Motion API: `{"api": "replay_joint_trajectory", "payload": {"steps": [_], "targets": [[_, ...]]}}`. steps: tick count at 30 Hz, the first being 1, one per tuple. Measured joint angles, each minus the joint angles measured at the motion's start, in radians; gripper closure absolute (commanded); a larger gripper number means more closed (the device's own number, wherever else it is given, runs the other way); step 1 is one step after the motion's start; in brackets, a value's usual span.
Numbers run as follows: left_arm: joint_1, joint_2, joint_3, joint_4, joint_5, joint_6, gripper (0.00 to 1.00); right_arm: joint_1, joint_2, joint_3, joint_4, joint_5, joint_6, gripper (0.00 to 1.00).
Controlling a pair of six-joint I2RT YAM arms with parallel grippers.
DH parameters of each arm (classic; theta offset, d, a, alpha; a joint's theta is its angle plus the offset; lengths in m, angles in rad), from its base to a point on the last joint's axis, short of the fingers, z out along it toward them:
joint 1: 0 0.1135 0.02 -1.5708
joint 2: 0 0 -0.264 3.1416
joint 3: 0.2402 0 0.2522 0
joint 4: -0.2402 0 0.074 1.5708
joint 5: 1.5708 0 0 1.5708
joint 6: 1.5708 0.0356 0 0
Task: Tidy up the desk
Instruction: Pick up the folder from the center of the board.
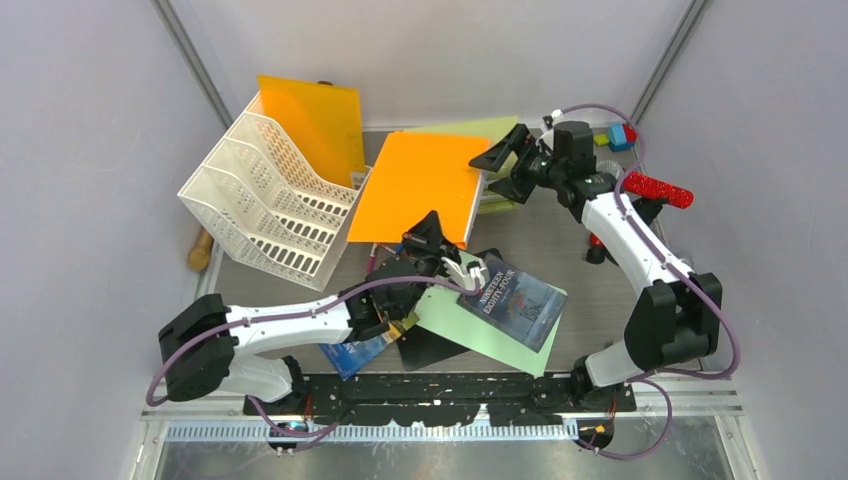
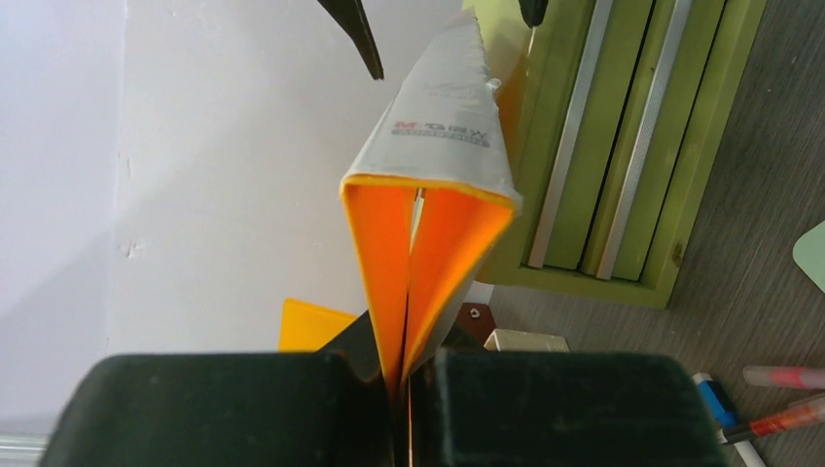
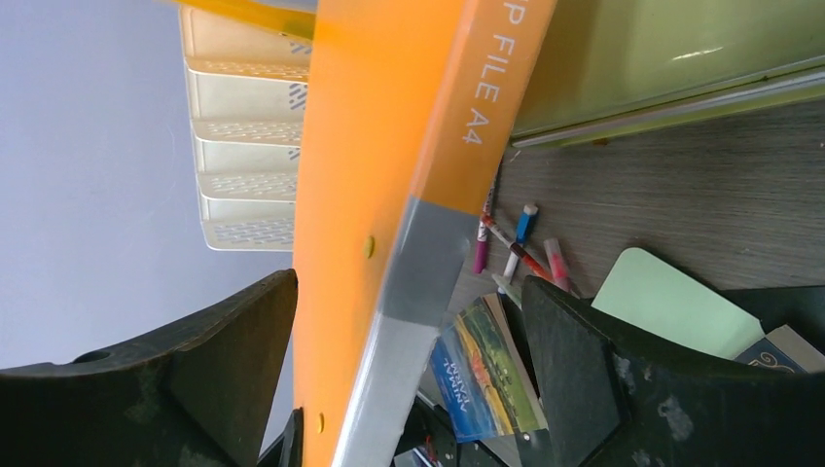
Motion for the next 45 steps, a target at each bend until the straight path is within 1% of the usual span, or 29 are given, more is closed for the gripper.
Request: {"api": "replay_joint_trajectory", "payload": {"steps": [4,9,11,16,18,23,24,25,27,30,32,34,38,39,40,42,43,44,45], "targets": [[-0.016,0.035,-0.041,0.090,-0.017,0.032,1.00,0.019,0.032,-0.036,0.031,-0.001,0.004,0.11],[-0.038,0.090,-0.093,0.185,-0.039,0.080,1.00,0.028,0.089,-0.054,0.089,-0.030,0.035,0.21],[-0.046,0.107,-0.109,0.225,-0.047,0.096,1.00,0.031,0.101,-0.054,0.111,-0.041,0.049,0.26],[-0.069,0.148,-0.150,0.326,-0.074,0.134,1.00,0.031,0.105,-0.068,0.185,-0.064,0.079,0.44],[-0.077,0.166,-0.166,0.370,-0.087,0.145,1.00,0.031,0.105,-0.077,0.200,-0.070,0.087,0.46],[-0.091,0.208,-0.183,0.461,-0.114,0.179,1.00,0.031,0.105,-0.100,0.232,-0.072,0.103,0.47],[-0.092,0.211,-0.183,0.470,-0.116,0.183,1.00,0.031,0.105,-0.105,0.237,-0.072,0.105,0.46],[-0.092,0.213,-0.183,0.476,-0.116,0.185,1.00,0.031,0.105,-0.115,0.249,-0.072,0.105,0.42],[-0.093,0.215,-0.183,0.492,-0.116,0.188,1.00,0.032,0.105,-0.130,0.264,-0.071,0.106,0.38],[-0.098,0.223,-0.183,0.515,-0.113,0.195,1.00,0.041,0.105,-0.151,0.277,-0.070,0.104,0.38],[-0.100,0.240,-0.183,0.541,-0.104,0.211,1.00,0.052,0.103,-0.157,0.285,-0.070,0.104,0.40],[-0.101,0.264,-0.183,0.569,-0.101,0.225,1.00,0.060,0.098,-0.161,0.293,-0.071,0.104,0.45],[-0.101,0.299,-0.183,0.606,-0.100,0.251,1.00,0.062,0.087,-0.166,0.312,-0.071,0.104,0.60],[-0.101,0.303,-0.183,0.615,-0.100,0.257,1.00,0.062,0.085,-0.167,0.314,-0.070,0.105,0.66],[-0.101,0.303,-0.183,0.621,-0.100,0.260,1.00,0.062,0.083,-0.167,0.315,-0.071,0.104,0.69],[-0.101,0.303,-0.184,0.635,-0.100,0.262,1.00,0.062,0.077,-0.167,0.322,-0.072,0.108,0.82],[-0.101,0.303,-0.185,0.637,-0.100,0.262,1.00,0.062,0.073,-0.167,0.325,-0.074,0.106,0.85],[-0.102,0.303,-0.186,0.639,-0.099,0.263,1.00,0.062,0.069,-0.167,0.327,-0.076,0.108,0.92],[-0.103,0.303,-0.187,0.643,-0.100,0.264,0.96,0.063,0.064,-0.167,0.327,-0.075,0.110,0.95]]}}
